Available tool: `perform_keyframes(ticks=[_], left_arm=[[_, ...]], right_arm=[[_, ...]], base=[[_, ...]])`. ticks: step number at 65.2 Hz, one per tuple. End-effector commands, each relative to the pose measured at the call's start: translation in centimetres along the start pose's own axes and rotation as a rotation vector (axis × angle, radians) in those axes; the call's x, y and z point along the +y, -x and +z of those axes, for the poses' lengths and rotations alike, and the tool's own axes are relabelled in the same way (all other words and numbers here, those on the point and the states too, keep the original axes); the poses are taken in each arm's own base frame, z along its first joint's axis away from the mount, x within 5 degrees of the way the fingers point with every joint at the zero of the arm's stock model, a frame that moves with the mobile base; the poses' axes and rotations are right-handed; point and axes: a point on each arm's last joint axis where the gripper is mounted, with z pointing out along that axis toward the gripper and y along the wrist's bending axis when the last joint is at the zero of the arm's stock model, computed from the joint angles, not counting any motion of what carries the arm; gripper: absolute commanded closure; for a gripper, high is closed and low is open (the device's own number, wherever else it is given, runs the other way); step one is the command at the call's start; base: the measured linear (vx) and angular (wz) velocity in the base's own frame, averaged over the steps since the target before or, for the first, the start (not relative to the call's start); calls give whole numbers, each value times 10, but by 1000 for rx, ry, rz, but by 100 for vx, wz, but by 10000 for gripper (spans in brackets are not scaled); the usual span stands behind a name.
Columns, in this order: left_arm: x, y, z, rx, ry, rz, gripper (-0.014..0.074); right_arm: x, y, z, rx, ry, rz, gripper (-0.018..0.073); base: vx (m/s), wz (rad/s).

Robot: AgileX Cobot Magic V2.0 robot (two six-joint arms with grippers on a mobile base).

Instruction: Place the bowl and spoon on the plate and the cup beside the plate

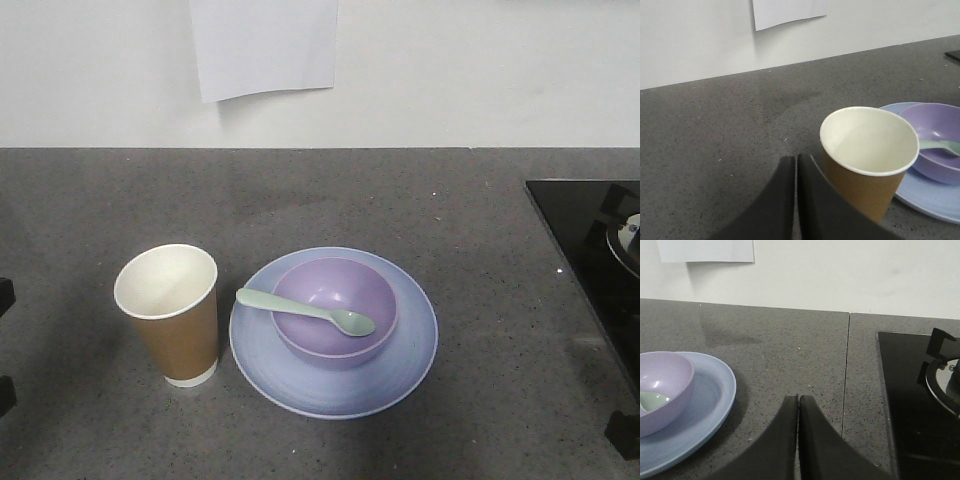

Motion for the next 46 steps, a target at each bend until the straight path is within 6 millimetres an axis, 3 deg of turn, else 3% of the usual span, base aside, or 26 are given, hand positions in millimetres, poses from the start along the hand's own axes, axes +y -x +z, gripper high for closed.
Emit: perform_keyframes(ticks=[1, 25, 36, 46], left_arm=[[0, 15, -3, -94, 7, -16, 603], [2, 9, -11, -130, 29, 62, 603], [7, -28, -14, -221, 67, 53, 603], [16, -79, -17, -338, 117, -14, 603]], right_arm=[[-3, 14, -1, -88, -31, 4, 564], [-3, 14, -1, -88, -31, 4, 564], [-3, 14, -1, -88, -31, 4, 564], [-3, 14, -1, -88, -31, 4, 564]], base=[[0, 0], [0, 0], [0, 0], [0, 0]])
